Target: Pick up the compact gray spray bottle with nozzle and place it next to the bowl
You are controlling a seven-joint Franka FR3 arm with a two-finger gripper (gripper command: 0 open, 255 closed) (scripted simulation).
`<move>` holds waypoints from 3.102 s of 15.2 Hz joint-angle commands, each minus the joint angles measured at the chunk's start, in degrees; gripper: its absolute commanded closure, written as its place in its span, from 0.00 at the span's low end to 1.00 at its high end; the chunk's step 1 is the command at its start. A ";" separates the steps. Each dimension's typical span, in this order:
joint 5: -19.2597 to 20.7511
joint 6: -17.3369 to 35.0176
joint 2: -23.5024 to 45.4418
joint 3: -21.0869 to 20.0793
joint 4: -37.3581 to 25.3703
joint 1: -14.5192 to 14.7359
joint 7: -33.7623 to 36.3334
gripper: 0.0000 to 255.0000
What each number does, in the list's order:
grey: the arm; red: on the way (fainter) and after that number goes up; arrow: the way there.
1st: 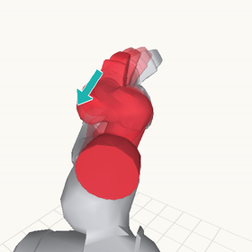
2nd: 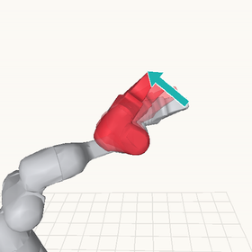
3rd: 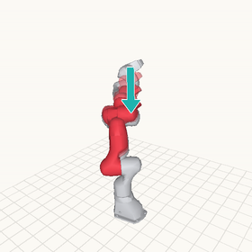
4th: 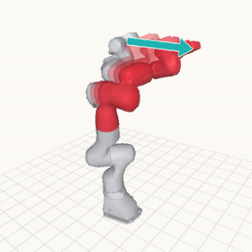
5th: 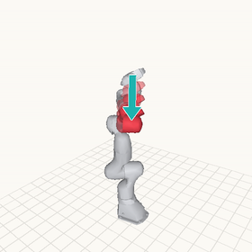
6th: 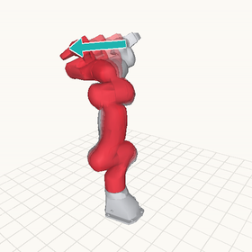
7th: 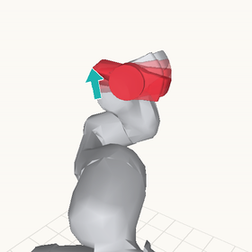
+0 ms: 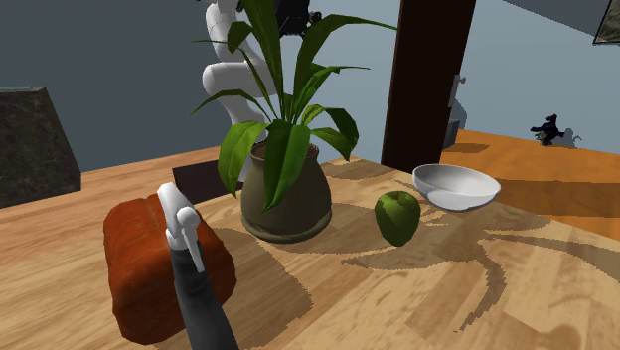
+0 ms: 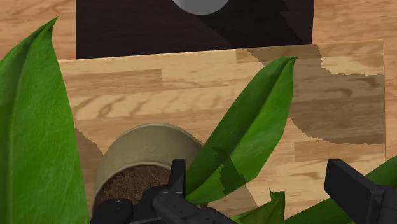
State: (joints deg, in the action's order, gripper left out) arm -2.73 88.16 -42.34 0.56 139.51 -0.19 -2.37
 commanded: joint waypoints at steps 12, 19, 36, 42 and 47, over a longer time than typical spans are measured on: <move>5.19 10.28 20.32 7.19 -11.19 -3.13 -8.87 0.00; 5.33 13.79 34.19 10.87 -22.47 -4.66 -14.33 0.00; -1.74 7.78 73.50 14.41 -69.54 -13.30 -25.94 0.00; -2.03 10.91 75.18 14.29 -68.17 -13.70 -26.29 0.00; -2.04 12.96 75.08 14.27 -66.01 -13.58 -26.34 0.00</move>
State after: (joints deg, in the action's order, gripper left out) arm -4.78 100.91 32.80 14.83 73.24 -13.78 -28.70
